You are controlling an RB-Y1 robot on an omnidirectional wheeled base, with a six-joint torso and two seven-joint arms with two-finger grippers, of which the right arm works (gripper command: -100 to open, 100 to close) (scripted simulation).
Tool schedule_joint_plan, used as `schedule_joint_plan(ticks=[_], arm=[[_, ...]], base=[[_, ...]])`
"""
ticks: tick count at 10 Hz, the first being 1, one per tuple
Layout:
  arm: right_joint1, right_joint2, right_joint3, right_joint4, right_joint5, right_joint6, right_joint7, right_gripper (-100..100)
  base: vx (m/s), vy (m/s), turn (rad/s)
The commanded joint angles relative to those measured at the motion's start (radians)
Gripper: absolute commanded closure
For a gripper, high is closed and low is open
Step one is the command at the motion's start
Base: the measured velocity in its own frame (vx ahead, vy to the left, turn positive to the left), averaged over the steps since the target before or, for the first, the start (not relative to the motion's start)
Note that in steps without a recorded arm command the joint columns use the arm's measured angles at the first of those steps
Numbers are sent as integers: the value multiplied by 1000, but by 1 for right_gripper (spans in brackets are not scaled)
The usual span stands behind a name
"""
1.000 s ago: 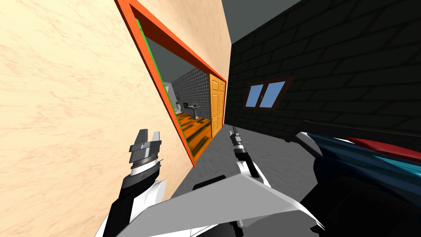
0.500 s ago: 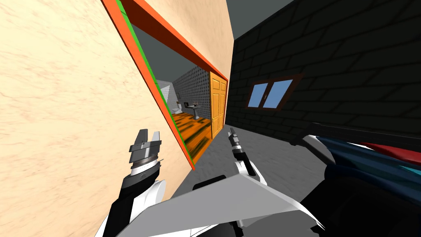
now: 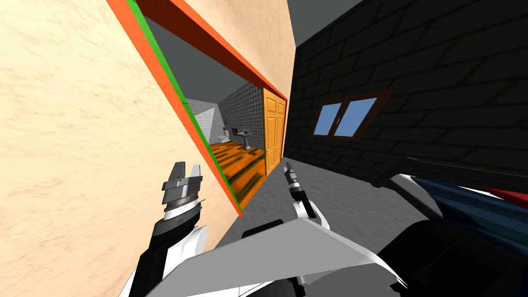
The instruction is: Push the door open
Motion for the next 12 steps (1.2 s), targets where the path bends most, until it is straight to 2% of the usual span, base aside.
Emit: schedule_joint_plan(ticks=[1, 12], arm=[[-15, -6, 2, 29, 7, -7, -9, -100], [-122, -33, 24, 262, 66, -78, -70, -100]], base=[[86, -55, 40], [93, -82, 47]])
